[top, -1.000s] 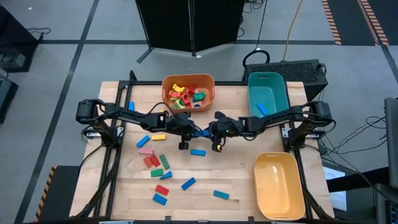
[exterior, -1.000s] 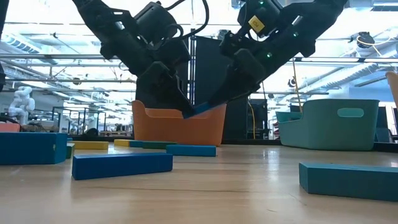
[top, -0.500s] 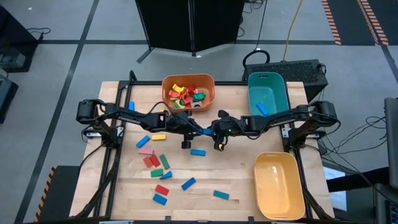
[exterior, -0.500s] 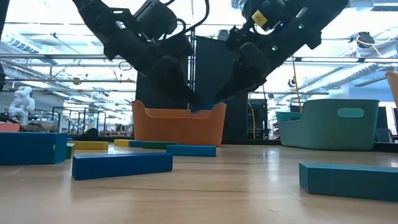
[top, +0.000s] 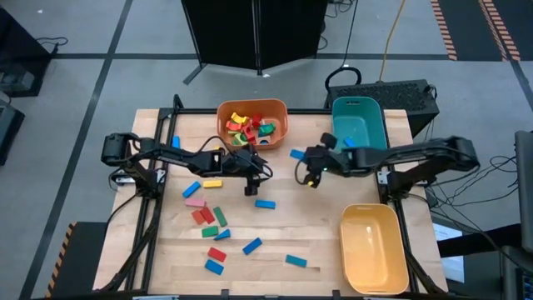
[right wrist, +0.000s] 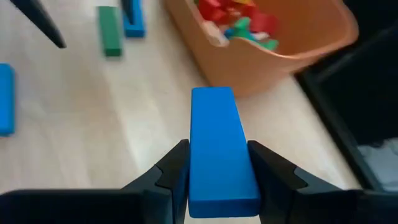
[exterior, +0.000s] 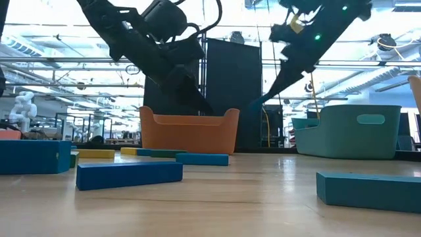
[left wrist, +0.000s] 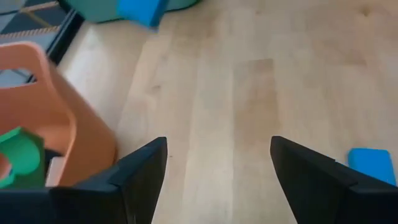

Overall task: Sort blocks by size
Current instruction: Put the blue rectangular block into the green bin

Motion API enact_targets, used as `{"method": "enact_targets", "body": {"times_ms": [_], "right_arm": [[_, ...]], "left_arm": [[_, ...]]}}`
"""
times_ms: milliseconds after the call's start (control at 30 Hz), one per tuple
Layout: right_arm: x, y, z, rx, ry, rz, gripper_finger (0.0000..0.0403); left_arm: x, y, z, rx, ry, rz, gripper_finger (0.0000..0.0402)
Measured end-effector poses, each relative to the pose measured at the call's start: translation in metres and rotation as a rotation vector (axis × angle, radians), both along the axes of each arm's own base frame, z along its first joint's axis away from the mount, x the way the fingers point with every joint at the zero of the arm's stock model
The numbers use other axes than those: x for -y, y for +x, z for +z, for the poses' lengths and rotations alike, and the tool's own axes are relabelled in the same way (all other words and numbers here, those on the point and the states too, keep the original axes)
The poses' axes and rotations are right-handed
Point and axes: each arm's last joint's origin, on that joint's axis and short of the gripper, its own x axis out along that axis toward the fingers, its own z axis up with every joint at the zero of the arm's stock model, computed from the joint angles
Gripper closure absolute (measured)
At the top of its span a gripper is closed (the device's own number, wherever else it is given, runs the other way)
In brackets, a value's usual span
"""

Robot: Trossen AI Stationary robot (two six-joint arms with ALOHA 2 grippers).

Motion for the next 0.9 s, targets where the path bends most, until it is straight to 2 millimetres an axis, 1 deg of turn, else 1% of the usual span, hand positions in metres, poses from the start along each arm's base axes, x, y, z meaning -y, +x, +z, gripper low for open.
{"method": "enact_targets", "body": {"times_ms": [100,167,333,433,533,667,800,900], "right_arm": [[0.001,-0.021,0.015,0.003,-0.035,-0.068,0.0281],[0.004,-0.036,0.024,0.006,-0.052,-0.128,0.0281],[0.012,-0.072,0.035,-0.021,-0.023,-0.264,0.0279],[0.016,-0.087,0.037,-0.042,0.001,-0.332,0.0278],[0.02,-0.097,0.039,-0.057,0.012,-0.379,0.0277],[0.027,-0.104,0.038,-0.094,0.013,-0.429,0.0276],[0.038,-0.109,0.035,-0.134,0.017,-0.497,0.0276],[0.046,-0.113,0.034,-0.164,0.023,-0.55,0.0276]], "left_arm": [[-0.001,0.0,0.0,0.011,-0.035,0.061,0.0114],[-0.002,0.0,0.0,0.01,-0.02,0.089,0.0114],[-0.002,-0.001,-0.001,0.0,0.006,0.11,0.0127],[-0.002,-0.001,-0.001,-0.014,0.038,0.096,0.0143],[0.002,-0.002,-0.001,-0.032,0.126,0.118,0.0163],[0.012,-0.002,-0.001,-0.042,0.218,0.139,0.0196],[0.014,0.002,0.005,0.025,0.223,0.152,0.0223],[0.015,0.003,0.005,0.039,0.195,0.115,0.0231]]}}
